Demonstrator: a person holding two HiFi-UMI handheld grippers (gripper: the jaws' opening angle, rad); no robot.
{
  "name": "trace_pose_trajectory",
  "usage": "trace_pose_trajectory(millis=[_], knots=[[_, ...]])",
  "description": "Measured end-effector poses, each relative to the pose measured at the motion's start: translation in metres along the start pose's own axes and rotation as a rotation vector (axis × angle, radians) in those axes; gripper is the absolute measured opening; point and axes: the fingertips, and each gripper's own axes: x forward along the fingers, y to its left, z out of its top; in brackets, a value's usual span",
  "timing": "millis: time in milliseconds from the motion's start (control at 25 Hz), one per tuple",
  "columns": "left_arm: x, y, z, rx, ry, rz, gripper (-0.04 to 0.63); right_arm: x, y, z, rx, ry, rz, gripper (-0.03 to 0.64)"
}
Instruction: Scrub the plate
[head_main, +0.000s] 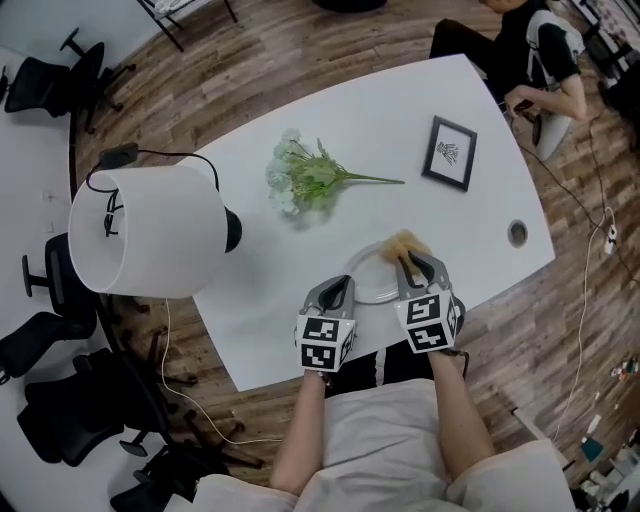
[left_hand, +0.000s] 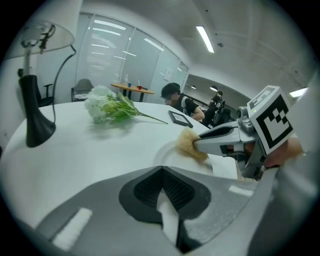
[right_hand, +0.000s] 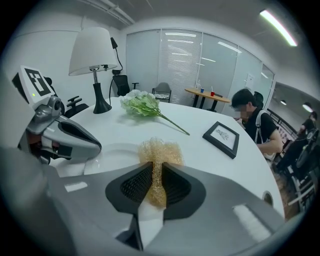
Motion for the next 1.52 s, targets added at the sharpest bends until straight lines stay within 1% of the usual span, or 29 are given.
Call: trace_pose_trajectory(millis=[40, 120, 200, 360, 480, 600, 720, 840, 920, 1040, 1200, 1400, 1520], knots=[[-0.005, 0.007, -0.002, -0.027, -0.013, 0.020, 0.001, 0.000, 0.001, 0.000, -0.004, 0.003, 0.005, 0.084], [-0.009, 0.016, -0.009, -0.058, -0.005, 0.044, 0.002, 0.001, 0.000, 0.001, -0.013, 0.007, 0.008, 0.084], [-0.010, 0.018, -0.016, -0.040, 0.020, 0.059, 0.002, 0.003, 0.002, 0.003, -0.007, 0.009, 0.010, 0.084], [-0.010, 0.016, -0.021, -0.018, 0.031, 0.062, 0.002, 0.009, 0.017, 0.009, -0.010, 0.003, 0.029, 0.084], [-0.005, 0.013, -0.022, 0.028, 0.040, 0.072, 0.002, 0.010, 0.029, 0.014, -0.005, -0.002, 0.062, 0.086], [-0.006, 0.015, -0.021, 0.021, 0.033, 0.079, 0.002, 0.010, 0.042, 0.017, -0.008, -0.008, 0.098, 0.086], [-0.009, 0.017, -0.019, -0.013, 0.016, 0.076, 0.002, 0.007, 0.056, 0.017, -0.032, -0.010, 0.143, 0.087], [-0.015, 0.022, -0.013, -0.102, -0.035, 0.055, 0.002, 0.001, 0.076, 0.011, -0.082, -0.004, 0.205, 0.087], [-0.017, 0.027, -0.010, -0.148, -0.064, 0.048, 0.002, -0.004, 0.089, 0.006, -0.122, 0.006, 0.247, 0.087], [-0.018, 0.030, -0.006, -0.172, -0.088, 0.039, 0.002, -0.012, 0.103, -0.001, -0.177, 0.023, 0.299, 0.087], [-0.020, 0.034, -0.004, -0.211, -0.109, 0.031, 0.000, -0.021, 0.113, -0.004, -0.221, 0.034, 0.352, 0.087], [-0.018, 0.031, -0.005, -0.191, -0.088, 0.028, 0.002, -0.040, 0.125, -0.015, -0.275, 0.052, 0.413, 0.087], [-0.017, 0.030, -0.006, -0.154, -0.074, 0.035, 0.002, -0.045, 0.126, -0.022, -0.295, 0.059, 0.412, 0.087]])
